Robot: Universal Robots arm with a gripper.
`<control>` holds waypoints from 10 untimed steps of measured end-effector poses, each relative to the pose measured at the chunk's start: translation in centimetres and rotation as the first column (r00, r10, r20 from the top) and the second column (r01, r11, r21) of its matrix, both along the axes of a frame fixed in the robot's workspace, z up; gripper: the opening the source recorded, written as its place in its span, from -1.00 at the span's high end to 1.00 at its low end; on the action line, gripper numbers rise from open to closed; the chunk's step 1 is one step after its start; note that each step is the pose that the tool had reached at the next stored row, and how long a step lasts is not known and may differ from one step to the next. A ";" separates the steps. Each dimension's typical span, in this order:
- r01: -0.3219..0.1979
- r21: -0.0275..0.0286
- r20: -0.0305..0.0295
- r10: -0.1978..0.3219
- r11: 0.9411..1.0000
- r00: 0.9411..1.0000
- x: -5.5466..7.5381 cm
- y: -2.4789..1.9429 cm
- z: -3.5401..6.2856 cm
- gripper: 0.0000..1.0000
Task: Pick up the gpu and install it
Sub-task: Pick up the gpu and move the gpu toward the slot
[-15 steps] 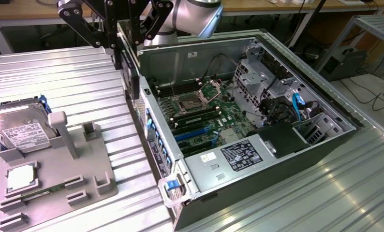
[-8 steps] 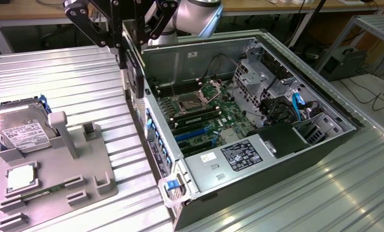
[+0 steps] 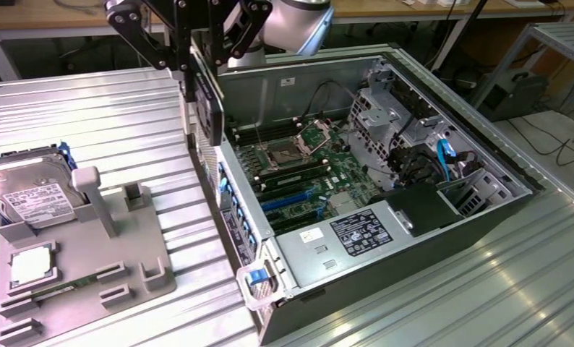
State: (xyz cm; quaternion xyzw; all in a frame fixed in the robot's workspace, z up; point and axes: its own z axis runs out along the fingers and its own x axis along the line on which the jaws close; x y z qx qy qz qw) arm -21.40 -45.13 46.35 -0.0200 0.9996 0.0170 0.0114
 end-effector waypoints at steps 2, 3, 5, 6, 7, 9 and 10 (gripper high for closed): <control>0.000 0.000 0.000 0.000 1.000 1.000 0.2 0.00 0.00 0.44; 0.000 0.000 0.000 0.000 1.000 1.000 0.2 0.00 0.00 0.44; 0.000 0.000 0.000 0.000 1.000 1.000 0.4 0.00 0.00 0.44; 0.000 0.000 0.000 0.000 1.000 1.000 0.5 0.00 0.00 0.44; 0.000 0.000 0.000 0.000 1.000 1.000 0.6 0.00 0.00 0.44; 0.000 0.000 0.000 0.000 1.000 1.000 0.7 0.00 0.00 0.44; 0.000 0.000 0.000 0.000 1.000 1.000 0.8 0.00 0.00 0.44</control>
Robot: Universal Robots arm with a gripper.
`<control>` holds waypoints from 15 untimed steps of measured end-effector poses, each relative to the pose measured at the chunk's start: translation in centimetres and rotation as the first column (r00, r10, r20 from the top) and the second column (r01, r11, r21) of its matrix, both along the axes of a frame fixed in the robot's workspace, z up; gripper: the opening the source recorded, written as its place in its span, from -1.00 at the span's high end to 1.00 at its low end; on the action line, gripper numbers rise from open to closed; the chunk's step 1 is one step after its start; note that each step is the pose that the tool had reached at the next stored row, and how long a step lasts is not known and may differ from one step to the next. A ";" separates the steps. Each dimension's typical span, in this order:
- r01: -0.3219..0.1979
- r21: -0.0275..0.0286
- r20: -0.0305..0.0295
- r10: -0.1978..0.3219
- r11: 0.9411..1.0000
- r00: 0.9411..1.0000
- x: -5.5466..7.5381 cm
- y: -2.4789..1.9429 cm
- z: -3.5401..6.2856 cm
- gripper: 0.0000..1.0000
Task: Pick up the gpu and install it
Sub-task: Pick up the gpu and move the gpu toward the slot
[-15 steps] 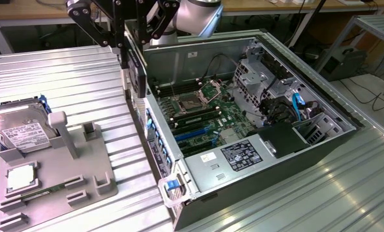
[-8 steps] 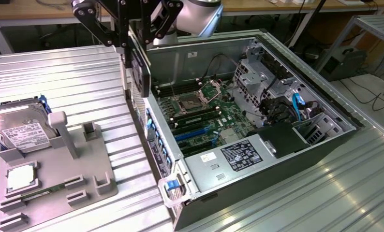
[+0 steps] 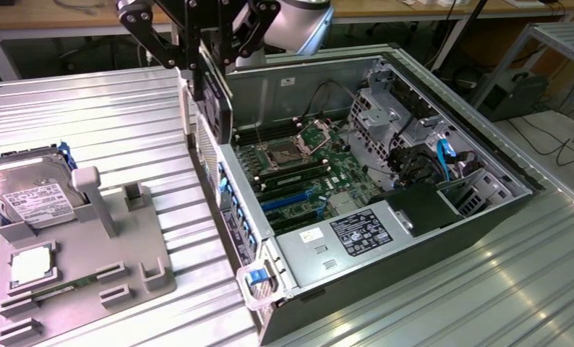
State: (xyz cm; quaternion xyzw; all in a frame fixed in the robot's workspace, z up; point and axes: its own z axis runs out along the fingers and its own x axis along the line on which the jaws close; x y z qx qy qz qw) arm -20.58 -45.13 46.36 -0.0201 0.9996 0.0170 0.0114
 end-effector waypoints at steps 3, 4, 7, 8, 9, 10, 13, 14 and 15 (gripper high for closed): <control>0.000 0.000 0.000 0.000 1.000 1.000 0.3 0.00 0.00 0.44; 0.000 0.000 0.000 0.000 1.000 1.000 0.4 0.00 0.00 0.44; 0.000 0.000 0.000 0.000 1.000 1.000 0.6 0.00 0.00 0.44; 0.000 0.000 0.000 0.000 1.000 1.000 0.7 0.00 -0.01 0.44; 0.000 0.000 0.000 0.000 1.000 1.000 0.8 0.00 0.00 0.44; 0.000 0.000 0.000 0.000 1.000 1.000 0.9 0.00 -0.01 0.44; 0.000 0.000 0.000 0.000 1.000 1.000 1.1 0.00 -0.01 0.44; -0.001 0.000 0.000 0.001 1.000 1.000 1.2 0.00 0.00 0.44; 0.000 0.000 0.000 0.000 1.000 1.000 1.3 0.00 0.00 0.44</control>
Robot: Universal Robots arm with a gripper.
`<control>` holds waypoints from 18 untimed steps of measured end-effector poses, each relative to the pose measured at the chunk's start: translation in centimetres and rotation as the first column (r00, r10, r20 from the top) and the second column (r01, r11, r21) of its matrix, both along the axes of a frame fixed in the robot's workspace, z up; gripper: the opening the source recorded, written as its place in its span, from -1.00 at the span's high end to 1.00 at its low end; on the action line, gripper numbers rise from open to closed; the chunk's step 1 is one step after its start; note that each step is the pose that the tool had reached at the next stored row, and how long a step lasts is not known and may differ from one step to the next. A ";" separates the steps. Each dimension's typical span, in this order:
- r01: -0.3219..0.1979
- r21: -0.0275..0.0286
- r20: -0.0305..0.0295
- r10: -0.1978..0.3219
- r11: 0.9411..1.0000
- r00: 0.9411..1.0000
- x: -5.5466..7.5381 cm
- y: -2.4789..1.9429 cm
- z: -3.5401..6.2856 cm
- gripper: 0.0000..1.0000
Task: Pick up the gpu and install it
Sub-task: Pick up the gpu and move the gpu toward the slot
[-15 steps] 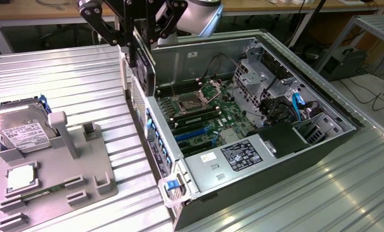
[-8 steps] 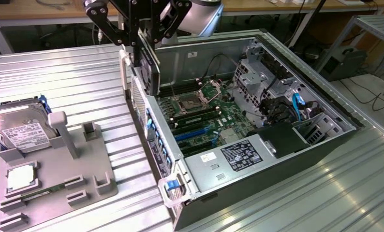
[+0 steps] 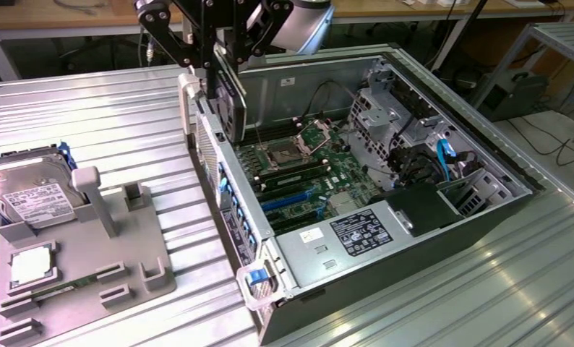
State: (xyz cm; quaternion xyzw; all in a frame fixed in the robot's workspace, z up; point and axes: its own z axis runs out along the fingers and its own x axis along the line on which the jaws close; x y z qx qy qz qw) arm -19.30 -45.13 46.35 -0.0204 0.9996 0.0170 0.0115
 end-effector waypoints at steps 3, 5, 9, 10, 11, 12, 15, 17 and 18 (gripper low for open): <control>0.000 0.000 0.000 0.000 1.000 1.000 0.2 0.00 0.00 0.44; 0.000 0.000 0.000 0.000 1.000 1.000 0.3 0.00 0.00 0.44; 0.000 0.000 0.000 0.000 1.000 1.000 0.6 0.00 0.00 0.44; 0.000 0.000 0.000 0.000 1.000 1.000 0.6 0.00 0.00 0.44; 0.000 0.000 0.000 0.000 1.000 1.000 0.7 0.00 0.00 0.44; 0.000 0.000 0.000 0.000 1.000 1.000 0.8 0.00 0.00 0.44; 0.000 0.000 0.000 0.000 1.000 1.000 1.0 0.00 0.00 0.44; 0.000 0.000 0.000 0.000 1.000 1.000 1.2 0.00 0.00 0.44; 0.000 0.000 0.000 0.000 1.000 1.000 1.3 0.00 0.00 0.44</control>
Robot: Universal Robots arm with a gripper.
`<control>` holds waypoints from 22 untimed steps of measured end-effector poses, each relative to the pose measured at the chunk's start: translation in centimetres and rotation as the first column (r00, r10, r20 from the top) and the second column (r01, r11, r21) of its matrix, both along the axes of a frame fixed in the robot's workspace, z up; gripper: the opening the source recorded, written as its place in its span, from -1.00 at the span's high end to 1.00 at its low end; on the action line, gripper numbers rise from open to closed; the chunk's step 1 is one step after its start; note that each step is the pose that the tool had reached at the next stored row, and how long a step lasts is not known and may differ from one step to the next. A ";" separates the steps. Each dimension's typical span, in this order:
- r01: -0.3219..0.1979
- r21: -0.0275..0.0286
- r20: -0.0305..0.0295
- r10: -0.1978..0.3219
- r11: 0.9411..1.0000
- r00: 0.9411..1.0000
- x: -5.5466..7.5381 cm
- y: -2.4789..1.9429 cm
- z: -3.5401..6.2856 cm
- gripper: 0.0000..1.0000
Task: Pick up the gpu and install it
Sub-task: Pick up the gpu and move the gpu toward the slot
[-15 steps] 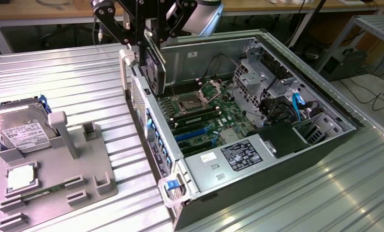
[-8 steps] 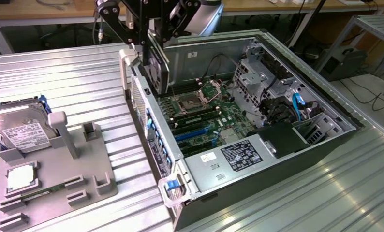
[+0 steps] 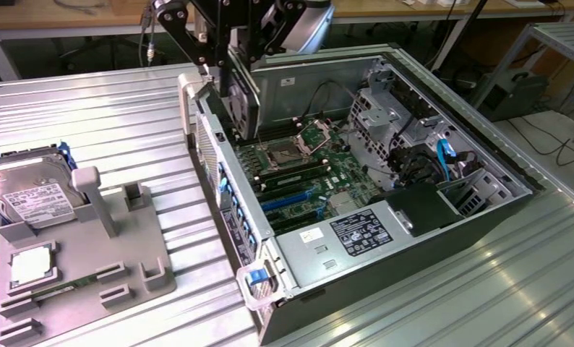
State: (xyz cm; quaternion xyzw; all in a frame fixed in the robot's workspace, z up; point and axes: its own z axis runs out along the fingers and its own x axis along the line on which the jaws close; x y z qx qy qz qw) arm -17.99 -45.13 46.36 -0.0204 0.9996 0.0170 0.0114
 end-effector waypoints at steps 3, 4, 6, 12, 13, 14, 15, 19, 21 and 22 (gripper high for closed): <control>0.000 0.000 0.000 0.000 1.000 1.000 0.3 0.00 0.00 0.44; 0.000 0.000 0.000 0.000 1.000 1.000 0.4 0.00 0.00 0.44; 0.000 0.000 0.000 0.000 1.000 1.000 0.5 0.00 0.00 0.44; 0.000 0.000 0.000 0.000 1.000 1.000 1.1 0.00 0.00 0.44; 0.000 0.000 0.000 0.000 1.000 1.000 1.2 0.00 0.00 0.44; 0.000 0.000 0.000 0.000 1.000 1.000 1.3 0.00 0.00 0.44; 0.000 0.000 0.000 0.000 1.000 1.000 1.4 0.00 0.00 0.44; 0.000 0.000 0.000 0.000 1.000 1.000 1.7 0.00 0.00 0.44; 0.000 0.000 0.000 0.000 1.000 1.000 1.9 0.00 0.00 0.44; 0.000 0.000 0.000 0.000 1.000 1.000 2.0 0.00 0.00 0.44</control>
